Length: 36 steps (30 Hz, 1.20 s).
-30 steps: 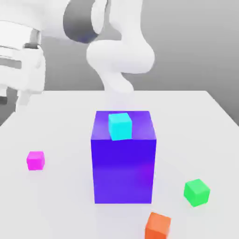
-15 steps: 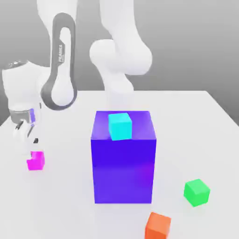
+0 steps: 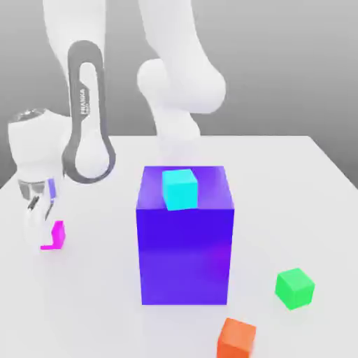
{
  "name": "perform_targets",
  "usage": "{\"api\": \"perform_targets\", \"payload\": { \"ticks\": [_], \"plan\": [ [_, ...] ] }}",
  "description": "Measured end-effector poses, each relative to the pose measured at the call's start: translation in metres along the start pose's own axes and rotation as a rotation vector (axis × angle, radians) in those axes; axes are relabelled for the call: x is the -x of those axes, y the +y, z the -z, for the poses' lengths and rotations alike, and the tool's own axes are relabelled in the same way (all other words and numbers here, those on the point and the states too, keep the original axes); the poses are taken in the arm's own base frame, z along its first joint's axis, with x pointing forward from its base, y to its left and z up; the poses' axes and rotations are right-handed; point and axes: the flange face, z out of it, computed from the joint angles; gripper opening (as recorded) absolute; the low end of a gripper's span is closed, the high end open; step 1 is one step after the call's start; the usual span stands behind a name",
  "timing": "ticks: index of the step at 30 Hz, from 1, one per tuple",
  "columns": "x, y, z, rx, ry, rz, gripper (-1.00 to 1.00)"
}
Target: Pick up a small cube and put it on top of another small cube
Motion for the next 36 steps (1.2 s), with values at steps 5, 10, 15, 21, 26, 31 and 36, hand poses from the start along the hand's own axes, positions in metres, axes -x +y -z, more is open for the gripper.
{"api": "perform_targets", "payload": {
  "ticks": [5, 10, 15, 21, 26, 31, 36],
  "plan": [
    [0.029, -0.024, 0.026, 0.018, -0.010, 0.092, -1.00],
    [0.134, -0.064, 0.037, 0.047, -0.034, 0.256, -1.00],
    [0.256, -0.070, 0.050, 0.085, -0.063, 0.413, -1.00],
    [0.402, -0.019, 0.069, 0.134, -0.092, 0.587, -1.00],
    [0.492, 0.064, 0.087, 0.160, -0.100, 0.684, -1.00],
    [0.541, 0.164, 0.101, 0.150, -0.081, 0.721, -1.00],
    [0.518, 0.208, 0.091, 0.068, -0.037, 0.631, -1.00]
  ]
}}
